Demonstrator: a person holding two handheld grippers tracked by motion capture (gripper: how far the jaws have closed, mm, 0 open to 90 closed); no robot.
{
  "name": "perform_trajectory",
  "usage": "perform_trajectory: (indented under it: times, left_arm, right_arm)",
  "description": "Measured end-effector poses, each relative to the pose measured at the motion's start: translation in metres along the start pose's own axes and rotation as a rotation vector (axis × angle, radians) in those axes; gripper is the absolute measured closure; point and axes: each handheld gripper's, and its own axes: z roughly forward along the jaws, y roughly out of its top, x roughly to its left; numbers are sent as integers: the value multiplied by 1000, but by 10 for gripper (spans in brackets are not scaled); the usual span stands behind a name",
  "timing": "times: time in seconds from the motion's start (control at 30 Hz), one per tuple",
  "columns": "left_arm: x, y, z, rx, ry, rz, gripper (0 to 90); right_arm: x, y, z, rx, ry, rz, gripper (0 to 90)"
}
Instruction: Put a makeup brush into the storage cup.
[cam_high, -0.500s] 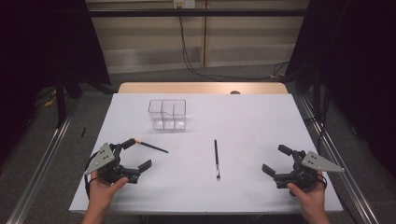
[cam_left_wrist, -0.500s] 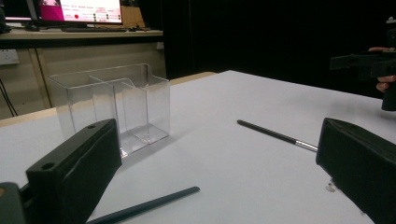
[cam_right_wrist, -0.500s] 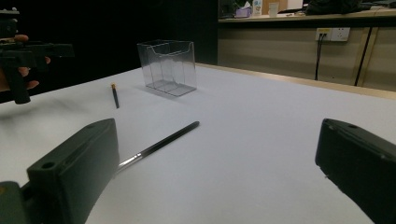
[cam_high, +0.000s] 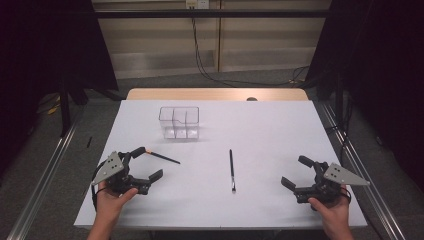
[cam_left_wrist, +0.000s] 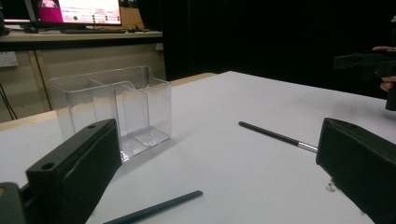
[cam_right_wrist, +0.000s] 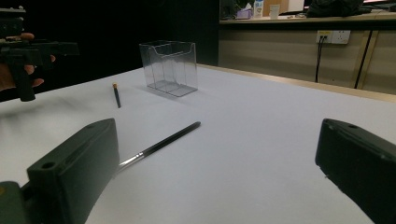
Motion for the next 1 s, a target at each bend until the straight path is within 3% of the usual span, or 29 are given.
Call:
perform_trajectory:
  times: [1.0]
  left_arm:
    - [22,11,30,6,31,-2,0]
  right_arm:
    - [0,-1,-4,3,0,-8,0]
